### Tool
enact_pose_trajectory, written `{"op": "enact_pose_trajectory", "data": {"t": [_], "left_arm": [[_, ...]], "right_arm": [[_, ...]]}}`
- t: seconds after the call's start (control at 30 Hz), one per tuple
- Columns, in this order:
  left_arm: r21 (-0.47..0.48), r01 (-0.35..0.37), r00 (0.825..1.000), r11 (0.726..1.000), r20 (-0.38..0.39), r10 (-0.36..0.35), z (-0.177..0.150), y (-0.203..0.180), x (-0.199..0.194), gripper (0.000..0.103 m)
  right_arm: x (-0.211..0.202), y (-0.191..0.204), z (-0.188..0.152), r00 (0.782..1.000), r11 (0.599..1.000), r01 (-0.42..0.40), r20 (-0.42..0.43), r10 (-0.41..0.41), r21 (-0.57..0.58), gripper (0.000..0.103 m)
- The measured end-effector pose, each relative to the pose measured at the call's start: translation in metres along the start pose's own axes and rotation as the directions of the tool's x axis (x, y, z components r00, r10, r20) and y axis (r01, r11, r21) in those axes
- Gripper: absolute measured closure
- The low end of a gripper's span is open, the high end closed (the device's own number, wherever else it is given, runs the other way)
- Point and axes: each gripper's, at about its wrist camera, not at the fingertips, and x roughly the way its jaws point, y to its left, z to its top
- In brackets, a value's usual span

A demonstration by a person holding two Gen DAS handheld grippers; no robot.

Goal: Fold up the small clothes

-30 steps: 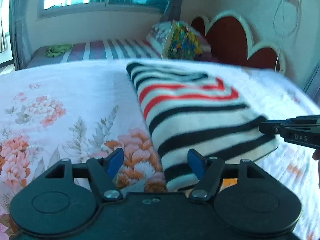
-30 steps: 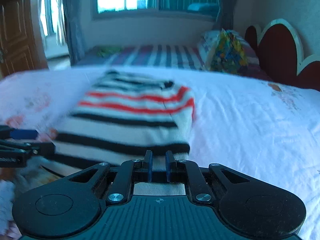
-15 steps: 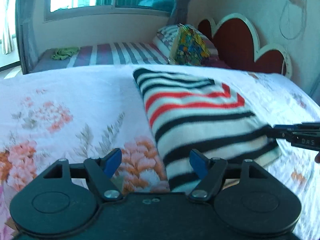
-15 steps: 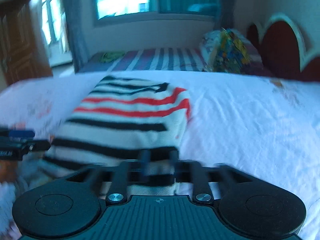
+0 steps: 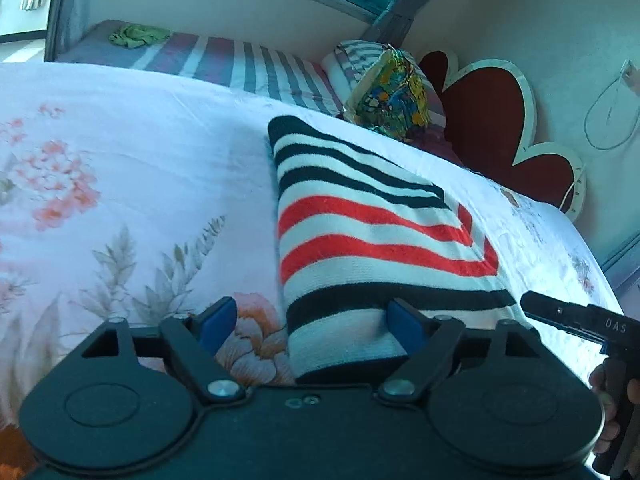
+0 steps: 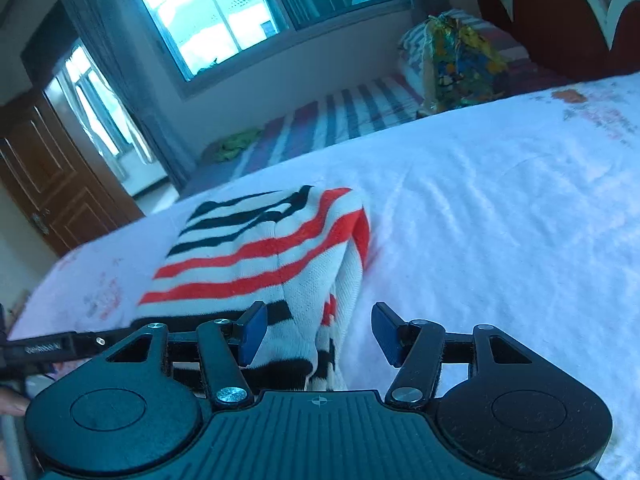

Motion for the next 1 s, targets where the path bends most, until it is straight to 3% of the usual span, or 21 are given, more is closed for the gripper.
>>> {"op": "enact_pose_trajectory", "data": {"t": [0.03,0.07,0.1,0.2,0.27,0.37,0.53,0.63,0.7,0.87,1.0], "left_arm": [[0.010,-0.010,1.000,1.000,-0.016,0.010,-0.001,-0.002,0.004,0.020],[0.029,-0.024,0.999,0.999,-0.020,0.025,-0.002,-0.004,0.007,0.020],[0.052,-0.037,0.999,0.998,-0.027,0.038,-0.003,-0.008,0.010,0.019],[0.088,-0.077,0.996,0.993,-0.035,0.081,0.000,-0.013,0.014,0.013],[0.077,-0.075,0.996,0.994,-0.049,0.078,0.005,-0.012,0.010,0.014],[0.116,-0.085,0.996,0.990,0.003,0.086,0.008,-0.019,-0.005,0.016],[0.052,-0.017,1.000,0.999,0.018,0.016,0.015,-0.012,0.000,0.015],[-0.084,0.098,0.994,0.992,-0.031,-0.101,0.015,0.002,0.012,0.016],[-0.183,0.155,0.983,0.971,-0.071,-0.170,0.013,0.012,0.022,0.017],[-0.205,0.185,0.974,0.961,-0.094,-0.207,0.009,0.018,0.035,0.020],[-0.172,0.182,0.974,0.968,-0.101,-0.201,0.013,0.014,0.041,0.022]], "right_arm": [[0.006,-0.002,-0.001,1.000,1.000,-0.003,-0.010,0.003,0.002,0.045],[0.014,-0.003,-0.002,1.000,1.000,0.009,-0.030,-0.009,-0.008,0.052],[0.023,-0.004,-0.005,0.997,0.999,0.045,-0.064,-0.047,-0.028,0.051],[0.026,-0.008,-0.004,0.996,0.999,0.044,-0.071,-0.044,0.005,0.051],[0.016,-0.006,-0.001,0.998,0.999,0.029,-0.056,-0.028,0.018,0.051],[0.000,-0.012,0.002,0.999,0.998,-0.036,-0.023,0.038,0.050,0.051],[0.010,-0.038,0.009,0.987,0.975,-0.122,-0.079,0.139,0.188,0.050],[0.020,-0.047,0.009,0.975,0.957,-0.162,-0.114,0.193,0.239,0.030],[0.026,-0.052,0.006,0.967,0.949,-0.175,-0.133,0.216,0.264,0.030],[0.028,-0.062,0.006,0.950,0.921,-0.233,-0.128,0.285,0.313,0.030],[0.038,-0.053,0.012,0.937,0.926,-0.262,-0.159,0.312,0.271,0.030]]}}
